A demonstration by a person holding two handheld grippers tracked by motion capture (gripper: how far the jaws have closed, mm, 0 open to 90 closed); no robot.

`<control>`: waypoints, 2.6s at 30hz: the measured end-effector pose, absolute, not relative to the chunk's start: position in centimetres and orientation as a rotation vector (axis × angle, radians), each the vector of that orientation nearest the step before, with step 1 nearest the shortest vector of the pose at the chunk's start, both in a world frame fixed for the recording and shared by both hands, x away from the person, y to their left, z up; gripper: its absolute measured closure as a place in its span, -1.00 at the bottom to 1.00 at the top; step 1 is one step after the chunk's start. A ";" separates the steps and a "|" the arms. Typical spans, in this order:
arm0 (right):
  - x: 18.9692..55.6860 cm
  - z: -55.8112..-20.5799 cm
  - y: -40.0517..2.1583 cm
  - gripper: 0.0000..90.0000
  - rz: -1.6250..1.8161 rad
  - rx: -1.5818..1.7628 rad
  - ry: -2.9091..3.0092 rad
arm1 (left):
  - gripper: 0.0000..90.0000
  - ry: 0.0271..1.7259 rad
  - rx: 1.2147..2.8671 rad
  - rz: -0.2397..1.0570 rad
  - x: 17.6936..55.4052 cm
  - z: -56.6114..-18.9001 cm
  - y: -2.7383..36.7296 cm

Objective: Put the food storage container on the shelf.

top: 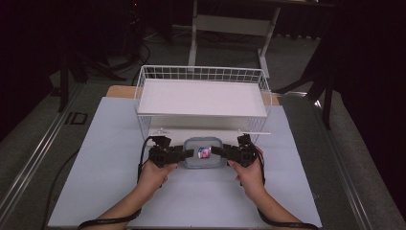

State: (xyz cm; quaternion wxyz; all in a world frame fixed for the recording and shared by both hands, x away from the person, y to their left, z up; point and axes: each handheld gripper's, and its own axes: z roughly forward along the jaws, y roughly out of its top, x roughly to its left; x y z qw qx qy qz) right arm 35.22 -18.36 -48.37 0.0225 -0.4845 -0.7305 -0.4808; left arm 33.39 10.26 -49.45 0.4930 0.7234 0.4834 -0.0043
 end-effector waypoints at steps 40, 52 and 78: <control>39.5 -50.4 -17.5 -0.11 -1.632 -1.632 -2.273 | 0.07 1.100 1.686 0.182 37.9 -51.3 9.8; 39.8 -50.3 -16.3 -0.22 -1.557 -1.704 -2.372 | -0.03 1.125 1.671 0.212 38.6 -51.8 9.4; 35.3 -48.7 -15.8 -0.23 -1.641 -1.598 -2.540 | -0.12 1.086 1.733 0.313 34.4 -50.2 11.7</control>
